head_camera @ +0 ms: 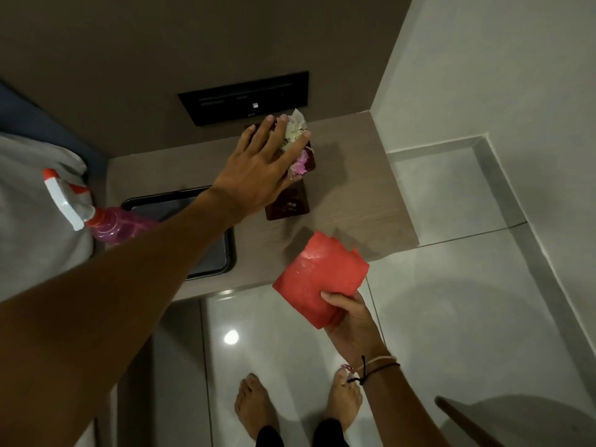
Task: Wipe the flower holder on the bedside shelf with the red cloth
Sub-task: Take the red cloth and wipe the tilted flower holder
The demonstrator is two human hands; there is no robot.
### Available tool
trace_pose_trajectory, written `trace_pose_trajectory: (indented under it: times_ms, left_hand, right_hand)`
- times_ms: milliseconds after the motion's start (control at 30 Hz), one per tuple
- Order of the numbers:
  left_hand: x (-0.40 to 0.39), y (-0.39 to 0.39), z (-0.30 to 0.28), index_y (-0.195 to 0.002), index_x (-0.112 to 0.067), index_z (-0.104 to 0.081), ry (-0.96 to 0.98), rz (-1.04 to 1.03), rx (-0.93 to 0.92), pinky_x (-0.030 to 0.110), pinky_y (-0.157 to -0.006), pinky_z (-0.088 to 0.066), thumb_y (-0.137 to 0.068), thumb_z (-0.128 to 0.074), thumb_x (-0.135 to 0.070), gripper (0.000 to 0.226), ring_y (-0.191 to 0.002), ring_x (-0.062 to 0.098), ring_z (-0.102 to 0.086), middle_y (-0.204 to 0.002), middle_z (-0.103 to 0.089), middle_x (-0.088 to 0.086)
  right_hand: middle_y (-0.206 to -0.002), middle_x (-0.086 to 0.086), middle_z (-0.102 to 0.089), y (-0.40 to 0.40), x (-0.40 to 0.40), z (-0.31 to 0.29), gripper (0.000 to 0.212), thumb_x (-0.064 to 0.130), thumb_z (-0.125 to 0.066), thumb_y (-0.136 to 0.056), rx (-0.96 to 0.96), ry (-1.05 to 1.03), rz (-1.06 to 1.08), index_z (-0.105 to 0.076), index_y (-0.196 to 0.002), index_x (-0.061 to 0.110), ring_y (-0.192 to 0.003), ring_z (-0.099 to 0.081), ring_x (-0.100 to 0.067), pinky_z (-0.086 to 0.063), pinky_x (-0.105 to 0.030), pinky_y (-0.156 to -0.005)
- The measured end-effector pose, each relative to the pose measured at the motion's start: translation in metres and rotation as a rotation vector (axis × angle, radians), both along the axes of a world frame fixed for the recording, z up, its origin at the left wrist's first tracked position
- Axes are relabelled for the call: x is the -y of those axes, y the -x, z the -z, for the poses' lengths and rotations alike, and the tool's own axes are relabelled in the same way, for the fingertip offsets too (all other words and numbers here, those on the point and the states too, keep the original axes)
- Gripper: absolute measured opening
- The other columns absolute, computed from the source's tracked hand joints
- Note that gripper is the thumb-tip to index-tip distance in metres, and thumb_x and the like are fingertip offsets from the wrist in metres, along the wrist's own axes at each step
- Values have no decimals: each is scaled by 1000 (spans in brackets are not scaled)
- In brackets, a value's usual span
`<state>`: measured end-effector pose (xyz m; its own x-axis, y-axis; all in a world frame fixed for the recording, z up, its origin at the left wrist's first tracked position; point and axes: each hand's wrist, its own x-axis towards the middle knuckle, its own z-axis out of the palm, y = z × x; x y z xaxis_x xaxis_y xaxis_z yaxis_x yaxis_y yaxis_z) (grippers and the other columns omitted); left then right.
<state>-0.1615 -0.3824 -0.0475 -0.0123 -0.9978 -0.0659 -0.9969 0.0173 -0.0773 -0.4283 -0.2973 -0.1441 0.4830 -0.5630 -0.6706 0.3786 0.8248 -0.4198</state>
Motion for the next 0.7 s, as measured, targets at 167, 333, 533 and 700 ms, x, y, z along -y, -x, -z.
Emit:
trace_pose_trajectory:
  times_ms: [167, 333, 533, 700]
  left_hand:
    - [-19, -1, 0, -160, -26, 2, -31, 84, 44, 54, -128, -14, -103, -20, -50, 66, -157, 39, -2, -170, -4, 18]
    - [-2, -17, -10, -160, -25, 3, -97, 125, -19, 55, -128, -11, -102, -21, -50, 67, -157, 38, -1, -171, -5, 11]
    - [41, -45, -24, -160, -27, 1, -188, 106, -149, 57, -127, -14, -105, -24, -48, 65, -157, 36, -6, -171, -11, 10]
    - [64, -63, -25, -160, -32, -5, -248, 63, -318, 56, -128, -10, -105, -27, -50, 62, -158, 32, -5, -171, -11, 7]
  right_hand:
    - [-139, -17, -64, -9, -23, -3, 68, -1, -74, -76, -7, -13, 46, -56, -141, 10, -121, -67, -35, -60, -42, -87]
    - [-128, -17, -68, -25, -32, -5, 72, -5, -73, -72, -4, -29, 119, -56, -140, 11, -107, -72, -32, -63, -42, -80]
    - [-122, -5, -73, -65, -1, -16, 54, -8, -68, -84, -233, 161, 247, -62, -131, 19, -112, -68, -30, -57, -40, -84]
    - [-138, 10, -63, -114, 40, -30, 62, -15, -56, -91, -567, 587, 362, -55, -134, 29, -131, -58, -12, -48, -32, -112]
